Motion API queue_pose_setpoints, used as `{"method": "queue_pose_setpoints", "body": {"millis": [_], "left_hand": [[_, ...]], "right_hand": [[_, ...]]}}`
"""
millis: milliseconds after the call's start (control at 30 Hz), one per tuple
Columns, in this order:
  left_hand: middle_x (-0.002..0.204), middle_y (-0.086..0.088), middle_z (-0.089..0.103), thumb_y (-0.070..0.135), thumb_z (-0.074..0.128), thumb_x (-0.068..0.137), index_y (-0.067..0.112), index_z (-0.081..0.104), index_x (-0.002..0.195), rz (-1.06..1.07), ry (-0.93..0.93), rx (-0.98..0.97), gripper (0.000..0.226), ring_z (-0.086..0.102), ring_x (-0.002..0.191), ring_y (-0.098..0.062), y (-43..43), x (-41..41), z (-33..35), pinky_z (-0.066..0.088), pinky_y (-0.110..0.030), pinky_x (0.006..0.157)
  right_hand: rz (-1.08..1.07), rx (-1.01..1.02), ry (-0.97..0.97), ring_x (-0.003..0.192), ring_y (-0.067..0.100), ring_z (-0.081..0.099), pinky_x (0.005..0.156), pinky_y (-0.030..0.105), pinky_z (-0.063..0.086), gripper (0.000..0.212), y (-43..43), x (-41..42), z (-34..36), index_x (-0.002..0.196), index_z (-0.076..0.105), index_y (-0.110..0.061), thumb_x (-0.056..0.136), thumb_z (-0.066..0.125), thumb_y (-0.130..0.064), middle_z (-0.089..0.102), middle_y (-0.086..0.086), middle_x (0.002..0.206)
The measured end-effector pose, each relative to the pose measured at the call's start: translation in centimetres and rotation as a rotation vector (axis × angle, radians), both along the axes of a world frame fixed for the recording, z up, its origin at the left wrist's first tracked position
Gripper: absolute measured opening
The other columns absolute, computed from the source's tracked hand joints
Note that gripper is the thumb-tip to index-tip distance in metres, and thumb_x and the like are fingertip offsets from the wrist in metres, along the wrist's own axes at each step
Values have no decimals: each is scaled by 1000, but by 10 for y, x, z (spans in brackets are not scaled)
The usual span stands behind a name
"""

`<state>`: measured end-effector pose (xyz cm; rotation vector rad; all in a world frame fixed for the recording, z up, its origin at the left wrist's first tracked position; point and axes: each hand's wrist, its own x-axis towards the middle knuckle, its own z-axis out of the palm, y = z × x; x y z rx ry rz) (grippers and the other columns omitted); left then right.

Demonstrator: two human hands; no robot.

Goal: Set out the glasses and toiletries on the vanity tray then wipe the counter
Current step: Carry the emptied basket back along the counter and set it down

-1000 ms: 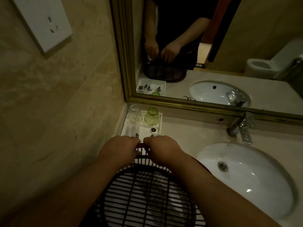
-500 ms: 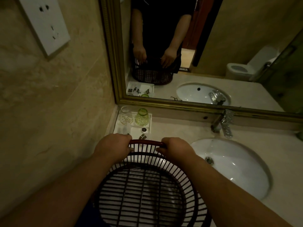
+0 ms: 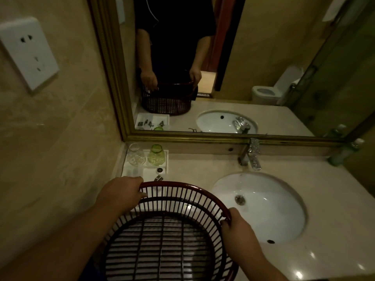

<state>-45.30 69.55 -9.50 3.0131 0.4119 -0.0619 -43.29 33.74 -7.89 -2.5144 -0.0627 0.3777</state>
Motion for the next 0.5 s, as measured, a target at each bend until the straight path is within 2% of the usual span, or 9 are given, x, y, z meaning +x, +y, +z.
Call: {"method": "queue_pose_setpoints", "body": {"millis": [233, 367, 500], "left_hand": [[67, 13, 51, 67, 62, 80, 37, 51, 78, -12, -8, -6, 32, 51, 64, -8, 5, 4, -5, 46, -29, 57], [64, 14, 48, 66, 63, 80, 41, 42, 74, -28, -5, 2, 33, 47, 60, -7, 4, 2, -3, 36, -28, 51], [64, 14, 49, 63, 64, 83, 41, 40, 74, -43, 7, 3, 33, 46, 59, -5, 1, 1, 3, 34, -28, 50]], "right_hand": [[-48, 26, -10, 67, 12, 62, 54, 27, 44, 14, 4, -6, 8, 90, 51, -27, 97, 47, -15, 64, -3, 74], [-47, 8, -29, 67, 10, 63, 54, 24, 43, 14, 4, -7, 9, 93, 53, -27, 96, 48, -15, 64, -6, 75], [-57, 10, -50, 68, 7, 62, 55, 23, 44, 8, 4, -7, 10, 95, 56, -26, 100, 50, -24, 65, -8, 77]]}}
